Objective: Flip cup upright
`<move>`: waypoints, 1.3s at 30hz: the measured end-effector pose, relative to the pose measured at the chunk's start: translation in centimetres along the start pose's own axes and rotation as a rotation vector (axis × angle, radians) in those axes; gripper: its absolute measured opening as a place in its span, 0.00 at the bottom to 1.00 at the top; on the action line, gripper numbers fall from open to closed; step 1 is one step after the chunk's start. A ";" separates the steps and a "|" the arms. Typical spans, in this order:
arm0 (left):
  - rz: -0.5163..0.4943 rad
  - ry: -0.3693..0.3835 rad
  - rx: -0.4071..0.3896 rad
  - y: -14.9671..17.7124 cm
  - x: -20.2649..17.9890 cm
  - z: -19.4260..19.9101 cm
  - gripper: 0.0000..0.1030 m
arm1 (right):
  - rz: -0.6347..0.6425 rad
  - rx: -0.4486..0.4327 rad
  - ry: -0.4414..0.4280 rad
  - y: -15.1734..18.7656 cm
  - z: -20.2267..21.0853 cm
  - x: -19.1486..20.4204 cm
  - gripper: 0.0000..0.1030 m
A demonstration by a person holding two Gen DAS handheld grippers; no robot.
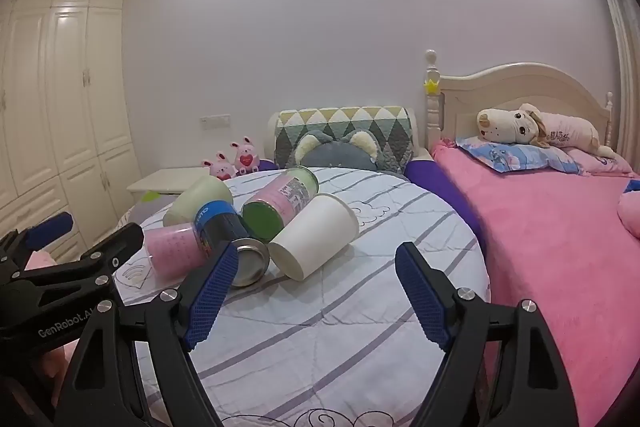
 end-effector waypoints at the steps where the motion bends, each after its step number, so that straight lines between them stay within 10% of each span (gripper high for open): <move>1: -0.003 -0.001 -0.005 0.0 0.0 0.1 0.99 | -0.005 0.005 -0.001 0.0 0.0 0.0 0.80; 39: 0.024 0.023 0.043 -0.1 0.3 -0.2 0.99 | -0.020 0.025 -0.017 -0.4 0.6 0.0 0.80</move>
Point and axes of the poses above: each gripper's, at about its wrist camera, not at the fingertips, and z roughly against the way its jaws point, x to its left, y to its underside, the point moved 8 cm from there along -z, roughly the way its jaws point, and after that the axes turned 14 degrees about y, right-handed, at the moved point
